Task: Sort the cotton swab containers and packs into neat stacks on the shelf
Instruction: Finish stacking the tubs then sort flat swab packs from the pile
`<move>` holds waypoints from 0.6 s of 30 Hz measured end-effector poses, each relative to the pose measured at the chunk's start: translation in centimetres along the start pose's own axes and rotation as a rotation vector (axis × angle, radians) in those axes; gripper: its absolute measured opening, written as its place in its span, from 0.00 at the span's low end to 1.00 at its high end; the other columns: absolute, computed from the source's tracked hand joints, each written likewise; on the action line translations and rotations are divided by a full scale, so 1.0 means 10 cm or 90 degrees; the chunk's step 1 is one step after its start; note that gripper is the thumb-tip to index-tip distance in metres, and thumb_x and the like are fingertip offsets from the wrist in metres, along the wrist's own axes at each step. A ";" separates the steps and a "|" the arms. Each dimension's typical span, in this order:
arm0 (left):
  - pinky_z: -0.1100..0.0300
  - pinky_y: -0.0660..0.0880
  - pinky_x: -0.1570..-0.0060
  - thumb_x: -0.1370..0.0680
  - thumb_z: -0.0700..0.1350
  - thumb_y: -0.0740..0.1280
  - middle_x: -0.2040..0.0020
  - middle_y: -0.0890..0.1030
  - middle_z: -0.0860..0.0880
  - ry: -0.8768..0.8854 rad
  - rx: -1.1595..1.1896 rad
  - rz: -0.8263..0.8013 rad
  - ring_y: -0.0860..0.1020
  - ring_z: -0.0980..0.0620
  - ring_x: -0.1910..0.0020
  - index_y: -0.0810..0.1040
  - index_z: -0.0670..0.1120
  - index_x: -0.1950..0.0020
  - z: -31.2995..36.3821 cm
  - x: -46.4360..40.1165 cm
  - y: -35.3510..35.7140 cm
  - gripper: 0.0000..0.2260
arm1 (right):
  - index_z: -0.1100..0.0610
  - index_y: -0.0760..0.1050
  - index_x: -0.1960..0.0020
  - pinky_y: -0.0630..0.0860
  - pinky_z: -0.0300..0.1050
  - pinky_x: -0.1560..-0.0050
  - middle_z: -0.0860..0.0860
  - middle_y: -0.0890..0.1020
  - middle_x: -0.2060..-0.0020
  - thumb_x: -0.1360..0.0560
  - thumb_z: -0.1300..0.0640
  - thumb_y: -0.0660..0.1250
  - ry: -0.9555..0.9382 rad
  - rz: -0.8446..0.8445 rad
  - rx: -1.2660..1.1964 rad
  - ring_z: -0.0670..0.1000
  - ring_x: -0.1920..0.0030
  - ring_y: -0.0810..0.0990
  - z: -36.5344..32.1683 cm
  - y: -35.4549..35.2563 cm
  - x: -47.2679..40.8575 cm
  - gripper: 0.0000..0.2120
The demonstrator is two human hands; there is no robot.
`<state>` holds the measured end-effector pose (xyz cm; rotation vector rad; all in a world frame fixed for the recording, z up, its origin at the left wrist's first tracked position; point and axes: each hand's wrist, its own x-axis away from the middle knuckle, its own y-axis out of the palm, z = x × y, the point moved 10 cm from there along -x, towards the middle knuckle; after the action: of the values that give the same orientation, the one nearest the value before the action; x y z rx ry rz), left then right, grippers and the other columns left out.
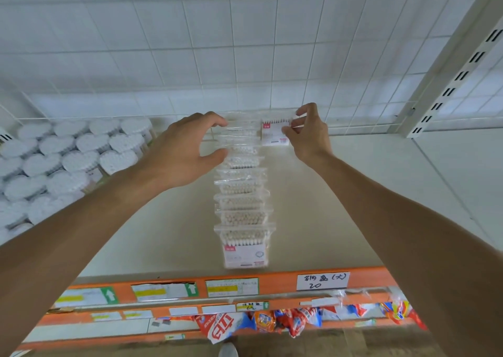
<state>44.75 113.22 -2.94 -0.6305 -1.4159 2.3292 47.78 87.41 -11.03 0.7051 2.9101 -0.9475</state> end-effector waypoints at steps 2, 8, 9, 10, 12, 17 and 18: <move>0.62 0.66 0.37 0.22 0.54 0.69 0.32 0.75 0.55 0.004 0.001 0.001 0.71 0.55 0.32 0.72 0.53 0.31 0.01 0.00 -0.01 0.21 | 0.55 0.67 0.39 0.78 0.43 0.60 0.46 0.78 0.55 0.23 0.57 0.70 -0.004 -0.001 0.010 0.51 0.51 0.81 0.00 0.00 0.00 0.16; 0.61 0.67 0.38 0.23 0.56 0.68 0.33 0.75 0.57 0.016 -0.004 0.000 0.72 0.56 0.33 0.72 0.54 0.31 0.03 0.12 -0.07 0.21 | 0.56 0.67 0.37 0.77 0.48 0.48 0.51 0.79 0.46 0.24 0.51 0.73 -0.012 -0.023 0.072 0.52 0.45 0.80 -0.03 -0.11 0.15 0.21; 0.61 0.67 0.37 0.23 0.56 0.68 0.33 0.75 0.57 0.022 -0.006 -0.002 0.73 0.56 0.33 0.72 0.54 0.31 0.03 0.17 -0.08 0.21 | 0.56 0.67 0.36 0.74 0.45 0.48 0.52 0.78 0.43 0.24 0.51 0.72 -0.027 -0.033 0.099 0.52 0.42 0.78 -0.06 -0.14 0.24 0.22; 0.61 0.67 0.37 0.23 0.56 0.68 0.32 0.76 0.57 0.031 -0.008 -0.008 0.72 0.56 0.33 0.72 0.54 0.30 0.05 0.23 -0.10 0.22 | 0.57 0.66 0.34 0.70 0.42 0.47 0.52 0.76 0.39 0.23 0.51 0.72 -0.048 -0.048 0.124 0.52 0.39 0.76 -0.12 -0.17 0.36 0.23; 0.58 0.69 0.35 0.22 0.57 0.67 0.32 0.76 0.55 0.057 -0.026 -0.032 0.73 0.55 0.33 0.71 0.53 0.29 0.08 0.33 -0.10 0.23 | 0.57 0.65 0.31 0.65 0.40 0.43 0.53 0.73 0.34 0.21 0.50 0.69 -0.095 -0.089 0.165 0.53 0.34 0.73 -0.25 -0.22 0.64 0.24; 0.57 0.68 0.34 0.21 0.56 0.66 0.31 0.75 0.53 0.104 -0.073 -0.070 0.72 0.52 0.32 0.70 0.52 0.27 0.20 0.37 -0.18 0.23 | 0.58 0.62 0.25 0.66 0.44 0.35 0.53 0.70 0.29 0.20 0.44 0.63 -0.214 -0.172 0.290 0.55 0.30 0.69 -0.75 -0.41 1.24 0.29; 0.56 0.68 0.34 0.21 0.55 0.67 0.31 0.75 0.52 0.115 -0.075 -0.068 0.72 0.51 0.32 0.70 0.52 0.27 0.26 0.39 -0.22 0.23 | 0.59 0.62 0.25 0.65 0.45 0.33 0.54 0.70 0.28 0.20 0.43 0.63 -0.236 -0.187 0.316 0.56 0.30 0.69 -0.85 -0.42 1.35 0.30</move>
<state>40.21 114.24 -0.66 -0.7582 -1.4737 2.0625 35.07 94.77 -3.53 0.0697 2.4998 -1.6564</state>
